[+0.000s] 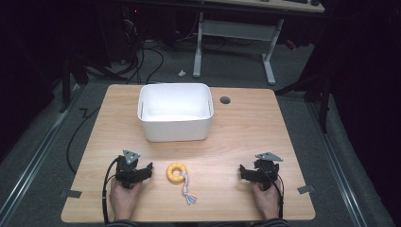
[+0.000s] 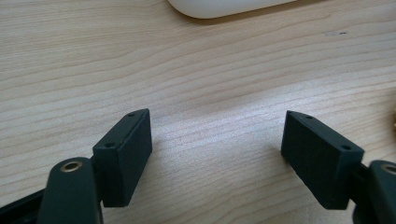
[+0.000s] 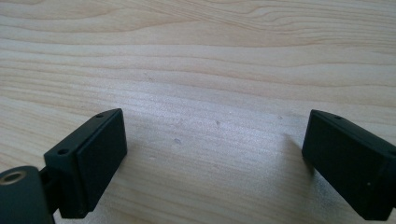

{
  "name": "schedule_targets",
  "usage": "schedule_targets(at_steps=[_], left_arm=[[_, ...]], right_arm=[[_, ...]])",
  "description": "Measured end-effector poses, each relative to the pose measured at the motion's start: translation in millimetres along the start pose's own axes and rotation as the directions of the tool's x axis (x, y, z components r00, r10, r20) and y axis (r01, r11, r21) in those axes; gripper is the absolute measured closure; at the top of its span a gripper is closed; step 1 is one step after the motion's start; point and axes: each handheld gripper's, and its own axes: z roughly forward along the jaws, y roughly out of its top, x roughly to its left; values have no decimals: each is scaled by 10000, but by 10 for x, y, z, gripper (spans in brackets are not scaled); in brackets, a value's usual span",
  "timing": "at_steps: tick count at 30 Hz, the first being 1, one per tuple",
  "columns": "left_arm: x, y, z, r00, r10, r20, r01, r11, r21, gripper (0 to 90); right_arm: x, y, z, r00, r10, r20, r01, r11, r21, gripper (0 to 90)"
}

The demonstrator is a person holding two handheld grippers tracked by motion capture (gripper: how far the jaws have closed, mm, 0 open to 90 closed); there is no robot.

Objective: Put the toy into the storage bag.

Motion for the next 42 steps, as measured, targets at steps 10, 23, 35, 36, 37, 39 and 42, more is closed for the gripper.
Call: schedule_targets(at_steps=[10,23,35,36,37,39,42], left_arm=[[2,-1,-1,10000,-7,26,7,10000,-4,247],[-13,-2,-1,9999,107,-51,-107,9999,37,241],[-9,-1,-1,10000,96,0,-96,9999,44,240],[-7,1,-2,9999,108,25,-108,9999,62,240],[-6,1,-1,9999,122,54,-123,9999,66,238],[-5,2,3,9998,171,127,-172,9998,78,207],[1,1,3,9983,446,365,-452,9989,158,181]], right_arm=[[8,6,7,10000,52,64,-52,10000,1,62],[20,6,7,10000,26,51,-26,10000,-32,71],[22,8,7,10000,50,58,-50,10000,-21,71],[22,8,7,10000,48,58,-48,10000,-21,71],[20,8,7,10000,28,59,-28,10000,-26,71],[20,7,7,10000,30,59,-30,10000,-26,71],[20,8,8,10000,29,58,-29,10000,-26,71]])
